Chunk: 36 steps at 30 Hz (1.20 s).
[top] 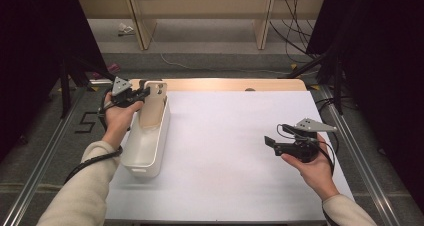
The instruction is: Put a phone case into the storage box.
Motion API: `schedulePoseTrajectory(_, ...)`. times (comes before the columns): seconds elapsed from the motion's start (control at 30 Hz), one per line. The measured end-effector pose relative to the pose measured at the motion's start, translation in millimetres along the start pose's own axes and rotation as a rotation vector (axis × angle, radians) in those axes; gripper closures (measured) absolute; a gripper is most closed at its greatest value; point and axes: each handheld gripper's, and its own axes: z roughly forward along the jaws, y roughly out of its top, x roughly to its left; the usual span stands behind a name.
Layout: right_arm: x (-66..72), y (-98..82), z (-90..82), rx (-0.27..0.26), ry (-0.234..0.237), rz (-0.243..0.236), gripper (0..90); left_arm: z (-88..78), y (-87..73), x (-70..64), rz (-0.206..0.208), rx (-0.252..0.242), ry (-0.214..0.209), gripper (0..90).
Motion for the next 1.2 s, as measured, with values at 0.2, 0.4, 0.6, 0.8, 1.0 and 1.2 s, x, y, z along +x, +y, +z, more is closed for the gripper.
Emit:
schedulePoseTrajectory(0.2, 0.0, 0.0, 0.0, 0.0, 0.0, 0.0, 16.2, 1.9, -2.2, 1.1, 0.017, 0.027, 0.004, 79.2)
schedulePoseTrajectory(0.4, 0.1, -0.2, 0.4, 0.002, 0.001, -0.001, 16.2, 3.1, -0.4, 2.2, 0.046, 0.048, 0.011, 78.0)
schedulePoseTrajectory(0.6, -0.1, -0.2, 0.3, 0.001, 0.0, 0.001, 16.2, 3.6, 2.3, 2.7, 0.095, 0.078, 0.025, 76.4)
schedulePoseTrajectory(0.8, 0.0, -0.1, 0.3, 0.001, 0.002, -0.001, 16.2, 3.7, 2.7, 3.2, 0.134, 0.107, 0.05, 72.8)
schedulePoseTrajectory(1.0, 0.1, -0.3, 0.8, 0.001, 0.001, 0.001, 16.2, 2.3, 0.7, 5.8, 0.129, 0.127, 0.077, 67.0)
schedulePoseTrajectory(1.2, -0.1, -0.3, 0.8, 0.002, 0.001, 0.001, 16.2, -0.9, -1.2, 9.4, 0.135, 0.13, 0.099, 66.4)
